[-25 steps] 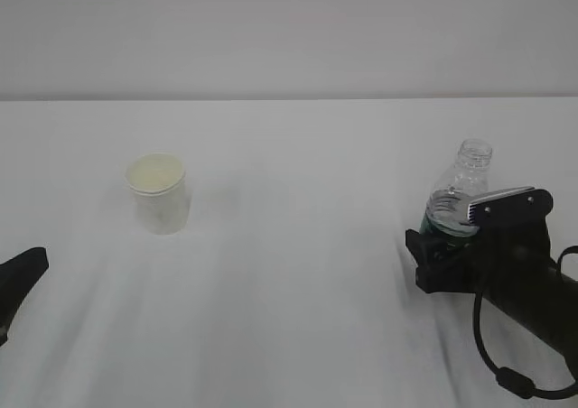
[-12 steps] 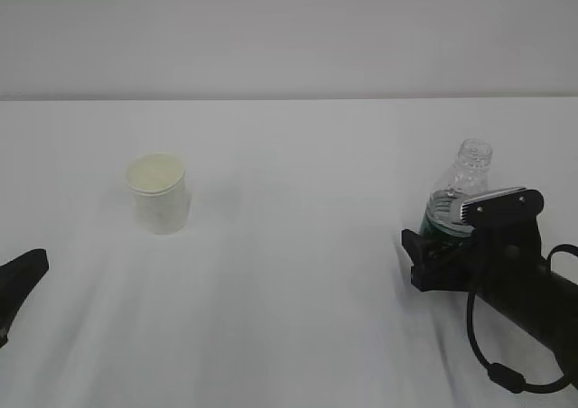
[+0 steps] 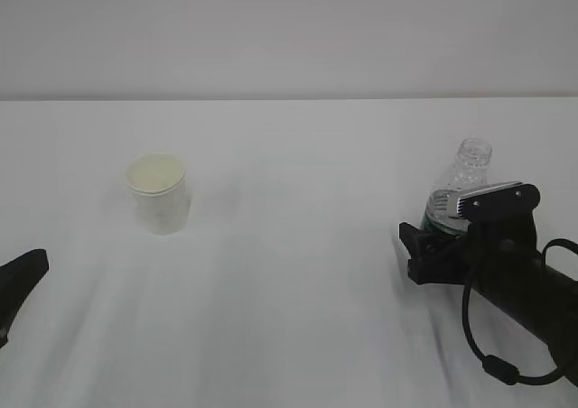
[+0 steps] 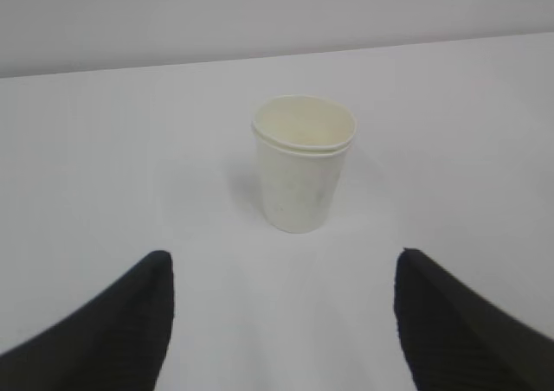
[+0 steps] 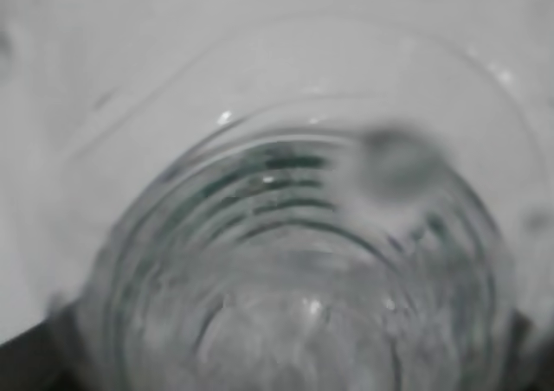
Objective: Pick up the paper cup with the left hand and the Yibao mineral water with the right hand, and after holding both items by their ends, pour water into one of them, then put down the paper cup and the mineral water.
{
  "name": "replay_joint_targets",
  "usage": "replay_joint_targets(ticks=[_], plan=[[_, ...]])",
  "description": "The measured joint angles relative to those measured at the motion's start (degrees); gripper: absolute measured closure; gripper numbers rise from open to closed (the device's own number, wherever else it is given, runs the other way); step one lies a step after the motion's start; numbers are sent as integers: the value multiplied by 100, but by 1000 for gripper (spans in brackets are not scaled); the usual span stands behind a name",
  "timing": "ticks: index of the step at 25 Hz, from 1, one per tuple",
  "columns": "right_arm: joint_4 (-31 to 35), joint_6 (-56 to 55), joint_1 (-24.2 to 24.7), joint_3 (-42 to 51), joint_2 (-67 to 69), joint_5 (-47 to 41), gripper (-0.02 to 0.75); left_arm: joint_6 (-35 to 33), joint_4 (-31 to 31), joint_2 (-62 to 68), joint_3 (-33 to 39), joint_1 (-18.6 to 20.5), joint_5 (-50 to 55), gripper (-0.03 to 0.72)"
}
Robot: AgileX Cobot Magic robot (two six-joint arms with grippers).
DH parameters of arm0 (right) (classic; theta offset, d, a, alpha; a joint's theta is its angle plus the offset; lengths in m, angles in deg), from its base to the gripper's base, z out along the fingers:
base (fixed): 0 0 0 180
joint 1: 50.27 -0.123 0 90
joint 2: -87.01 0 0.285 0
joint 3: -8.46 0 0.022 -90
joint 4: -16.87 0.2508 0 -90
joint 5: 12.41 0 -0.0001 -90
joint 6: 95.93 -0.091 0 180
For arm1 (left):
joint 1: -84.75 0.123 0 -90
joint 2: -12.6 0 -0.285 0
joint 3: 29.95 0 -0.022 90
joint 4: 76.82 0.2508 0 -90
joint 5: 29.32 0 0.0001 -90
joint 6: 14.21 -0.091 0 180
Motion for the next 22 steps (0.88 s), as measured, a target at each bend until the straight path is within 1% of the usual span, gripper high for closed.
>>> replay_joint_targets(ticks=[6,13,22], plan=[[50,9,0,0,0,0,147,0,0,0,0,0,0,115],[74,9,0,0,0,0,245,0,0,0,0,0,0,115],[52,9,0,31,0,30,252,0,0,0,0,0,0,116]])
